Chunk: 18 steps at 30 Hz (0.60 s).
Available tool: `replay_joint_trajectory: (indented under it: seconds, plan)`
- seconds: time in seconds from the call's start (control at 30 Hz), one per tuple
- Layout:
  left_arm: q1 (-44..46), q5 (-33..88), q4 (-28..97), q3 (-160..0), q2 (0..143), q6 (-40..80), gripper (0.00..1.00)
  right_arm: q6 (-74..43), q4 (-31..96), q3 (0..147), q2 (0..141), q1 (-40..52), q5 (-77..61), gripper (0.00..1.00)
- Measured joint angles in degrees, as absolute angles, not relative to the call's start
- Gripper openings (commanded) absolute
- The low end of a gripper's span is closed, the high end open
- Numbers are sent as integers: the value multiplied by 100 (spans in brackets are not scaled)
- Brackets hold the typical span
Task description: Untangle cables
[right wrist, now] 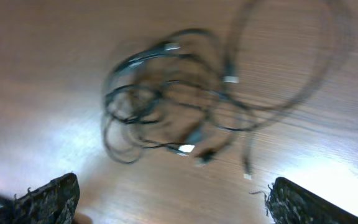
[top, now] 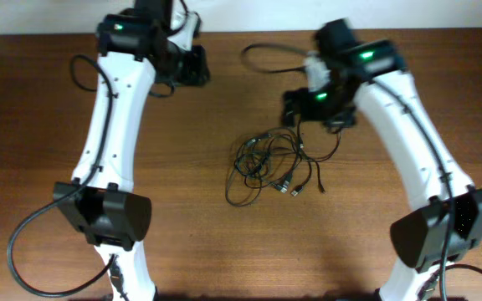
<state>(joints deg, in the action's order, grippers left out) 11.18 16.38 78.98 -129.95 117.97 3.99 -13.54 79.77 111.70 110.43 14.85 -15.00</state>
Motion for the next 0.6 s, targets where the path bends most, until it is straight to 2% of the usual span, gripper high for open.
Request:
replay_joint_trajectory:
  seconds: [0.1, 0.23, 0.47, 0.6]
  plan:
    - [1520, 1747, 8285, -12807, 11797, 130, 18, -1356, 8138, 11177, 11043, 930, -1505, 99]
    - [1990, 1723, 8145, -11837, 11804, 314, 17, -1354, 8160, 11177, 11043, 849, -1500, 99]
    - [2224, 1396, 6720, -9631, 11841, 1441, 12, -1328, 8165, 11181, 11043, 851, -1481, 99]
    - [2224, 1345, 6390, -9247, 11845, 1612, 9, -1306, 8167, 11181, 11043, 851, -1481, 99]
